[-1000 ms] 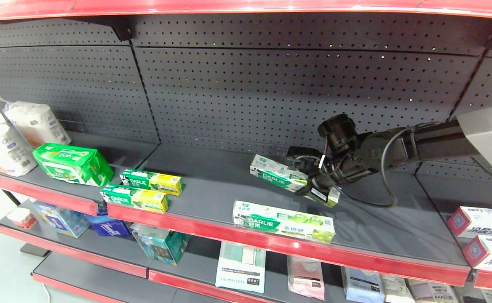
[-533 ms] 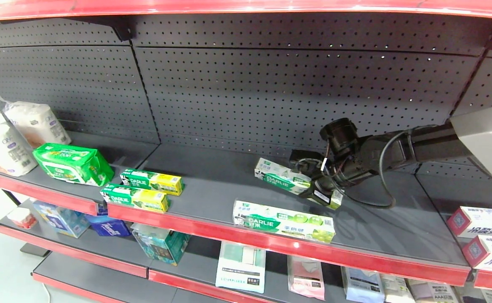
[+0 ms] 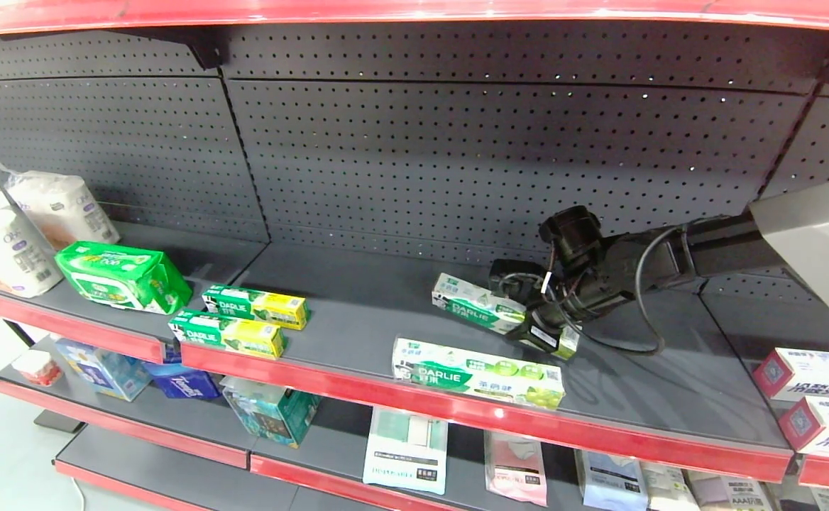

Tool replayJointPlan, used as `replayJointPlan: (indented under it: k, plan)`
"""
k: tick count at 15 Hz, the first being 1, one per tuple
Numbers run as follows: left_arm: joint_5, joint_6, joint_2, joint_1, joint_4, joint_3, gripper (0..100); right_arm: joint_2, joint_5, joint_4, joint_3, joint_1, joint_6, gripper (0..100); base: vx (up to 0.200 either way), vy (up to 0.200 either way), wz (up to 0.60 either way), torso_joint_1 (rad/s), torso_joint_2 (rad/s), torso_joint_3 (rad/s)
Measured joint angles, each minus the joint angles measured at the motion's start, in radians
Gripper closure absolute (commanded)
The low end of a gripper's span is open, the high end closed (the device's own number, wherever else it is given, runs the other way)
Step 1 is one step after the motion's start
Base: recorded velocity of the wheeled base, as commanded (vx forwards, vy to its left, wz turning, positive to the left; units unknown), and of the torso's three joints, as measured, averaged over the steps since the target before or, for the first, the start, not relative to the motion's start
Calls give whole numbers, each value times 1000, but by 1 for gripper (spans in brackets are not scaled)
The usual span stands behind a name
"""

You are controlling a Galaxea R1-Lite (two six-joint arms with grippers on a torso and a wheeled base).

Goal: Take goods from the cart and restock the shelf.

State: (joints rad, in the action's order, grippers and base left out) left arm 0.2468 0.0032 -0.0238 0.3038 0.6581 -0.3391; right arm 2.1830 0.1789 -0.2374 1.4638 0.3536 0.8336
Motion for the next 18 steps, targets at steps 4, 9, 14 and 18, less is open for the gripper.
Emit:
replayJointPlan:
  k: [4,9,14,18]
  plan:
    - [-1,0,0,0,0,0,0,7,0,6,-1,-1,-1,0,0,0,0,0,0,0]
    - [-1,0,0,0,0,0,0,4,-9,13,3,-2,-2,0,0,0,0,0,0,0]
    - [2,0,0,0,0,0,0,-29,-15,14,-5,-14,-54,0,0,0,0,0,0,0]
    - [0,0,0,0,0,0,0,-55,-17,13,-38,-17,-72,0,0,0,0,0,0,0]
